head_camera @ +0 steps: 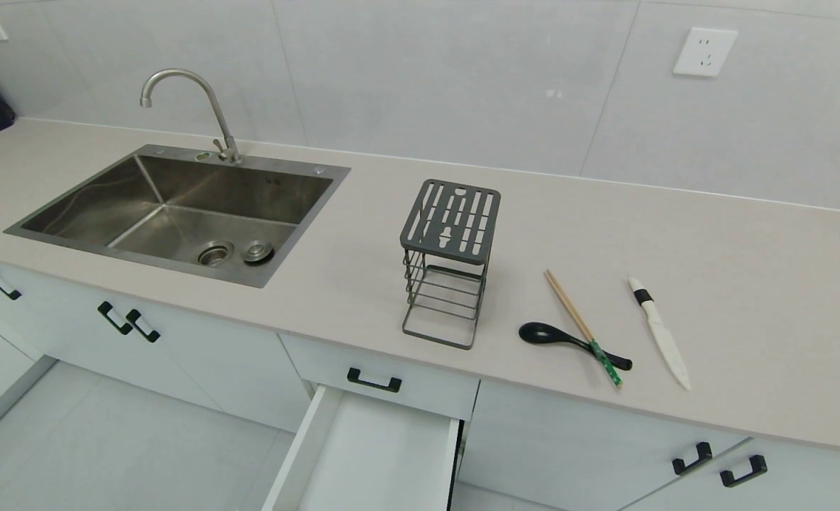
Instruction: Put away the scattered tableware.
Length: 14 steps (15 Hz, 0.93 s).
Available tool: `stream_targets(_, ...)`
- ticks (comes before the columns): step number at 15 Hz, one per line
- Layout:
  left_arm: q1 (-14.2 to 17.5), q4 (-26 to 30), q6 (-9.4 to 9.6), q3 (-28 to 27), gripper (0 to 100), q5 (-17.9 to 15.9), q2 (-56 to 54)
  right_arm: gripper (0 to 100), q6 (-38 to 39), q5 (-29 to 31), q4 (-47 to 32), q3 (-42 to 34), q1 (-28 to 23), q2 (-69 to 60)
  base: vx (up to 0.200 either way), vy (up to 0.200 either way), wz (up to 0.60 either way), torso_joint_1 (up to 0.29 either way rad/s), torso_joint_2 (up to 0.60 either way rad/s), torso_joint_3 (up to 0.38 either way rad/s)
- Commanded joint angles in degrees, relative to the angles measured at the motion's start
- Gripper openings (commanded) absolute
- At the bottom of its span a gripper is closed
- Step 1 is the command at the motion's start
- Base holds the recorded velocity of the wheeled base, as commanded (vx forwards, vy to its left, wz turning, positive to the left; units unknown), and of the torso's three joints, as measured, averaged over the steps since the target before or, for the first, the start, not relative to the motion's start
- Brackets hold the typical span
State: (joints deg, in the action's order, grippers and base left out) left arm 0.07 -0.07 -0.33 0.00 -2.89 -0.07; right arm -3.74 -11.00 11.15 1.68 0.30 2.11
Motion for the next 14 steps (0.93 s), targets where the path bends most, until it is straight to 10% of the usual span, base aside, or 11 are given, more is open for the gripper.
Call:
stream_targets(1,0.0,0.0,-0.02,0.0,100,0.0,0.1,100,-0.5,-4.6,-6.8,6.1,1.5,9.1,0.0,0.0,0.0,0.0,0.0,0.0)
stream_targets(14,0.0,0.0,-0.02,0.0,100,0.0,0.1,100,-1.1,-5.6,-9.5,13.0,7.2,45.2,0.0,0.0,0.0,0.0,0.0,0.0)
